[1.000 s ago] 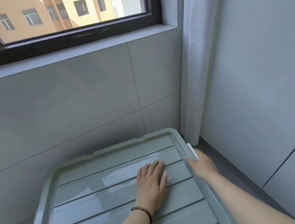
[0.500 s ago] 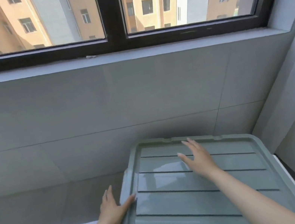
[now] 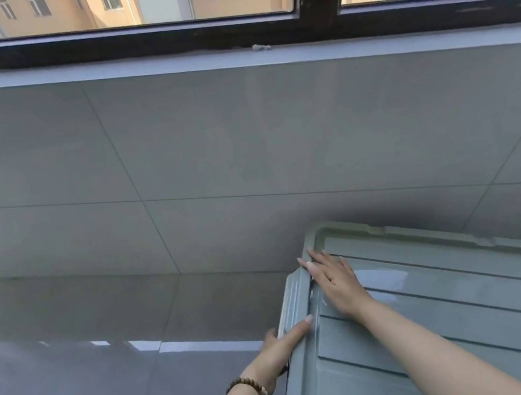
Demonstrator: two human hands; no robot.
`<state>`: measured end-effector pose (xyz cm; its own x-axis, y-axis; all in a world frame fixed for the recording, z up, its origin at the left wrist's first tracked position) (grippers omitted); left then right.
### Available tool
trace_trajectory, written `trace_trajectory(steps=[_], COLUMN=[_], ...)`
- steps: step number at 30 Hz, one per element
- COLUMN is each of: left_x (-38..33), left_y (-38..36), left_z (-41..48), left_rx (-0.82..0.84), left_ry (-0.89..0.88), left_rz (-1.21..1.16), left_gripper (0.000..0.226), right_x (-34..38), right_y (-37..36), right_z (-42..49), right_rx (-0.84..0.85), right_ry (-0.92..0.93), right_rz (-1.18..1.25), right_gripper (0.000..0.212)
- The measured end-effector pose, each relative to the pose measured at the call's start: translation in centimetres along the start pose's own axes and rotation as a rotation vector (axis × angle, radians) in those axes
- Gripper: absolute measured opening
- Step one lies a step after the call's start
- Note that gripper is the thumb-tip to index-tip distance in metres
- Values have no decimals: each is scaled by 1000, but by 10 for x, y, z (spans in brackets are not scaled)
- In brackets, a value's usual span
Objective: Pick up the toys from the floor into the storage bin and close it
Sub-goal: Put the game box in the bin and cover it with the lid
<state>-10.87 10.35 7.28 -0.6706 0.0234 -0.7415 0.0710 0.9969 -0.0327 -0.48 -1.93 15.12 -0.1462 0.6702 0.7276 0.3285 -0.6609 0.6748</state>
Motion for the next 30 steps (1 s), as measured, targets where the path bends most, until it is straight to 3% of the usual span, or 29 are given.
trace_trajectory(steps=[3, 6, 10, 18, 20, 23, 25, 27, 30], left_x=[-21, -36, -40, -46, -43, -41, -41, -41, -40], left_y=[14, 8, -1, -14, -15, -8, -5, -5, -7], left_z=[-6, -16, -14, -27, -26, -22, -20, -20, -18], left_rx=[-193, -208, -157, -304, -283, -185, -131, -125, -131], left_ry=[-220, -328, -360, -422, -432, -436, -439, -448, -456], left_rz=[48, 128, 178, 282, 266, 240, 240, 228, 191], left_gripper=[79, 52, 51, 37, 45, 54, 61, 63, 61], right_x=[-2, -1, -1, -1, -2, -7, -6, -2, 2], right_y=[0, 1, 1, 1, 3, 5, -1, -6, -11], right_z=[1, 0, 0, 2, 5, 10, 18, 26, 33], right_rx=[23, 24, 25, 9, -71, -228, -211, -180, -199], right_ry=[-11, -8, -7, -20, -65, -293, -410, -498, -568], right_rz=[15, 10, 9, -25, -20, 18, -72, -149, -226], right_gripper=[42, 42, 41, 42, 54, 103, 124, 130, 117])
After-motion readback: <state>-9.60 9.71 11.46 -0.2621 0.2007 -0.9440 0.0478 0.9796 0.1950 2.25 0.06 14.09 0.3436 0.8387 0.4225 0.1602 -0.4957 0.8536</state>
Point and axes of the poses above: each hand's wrist, its own z-axis towards the middle knuckle, its own y-axis out of the back of the hand, x = y × z, the point moved 7 cm from there along z, towards the middle knuckle, and after that the axes turned 4 degrees about z, right-handed, at the moved point
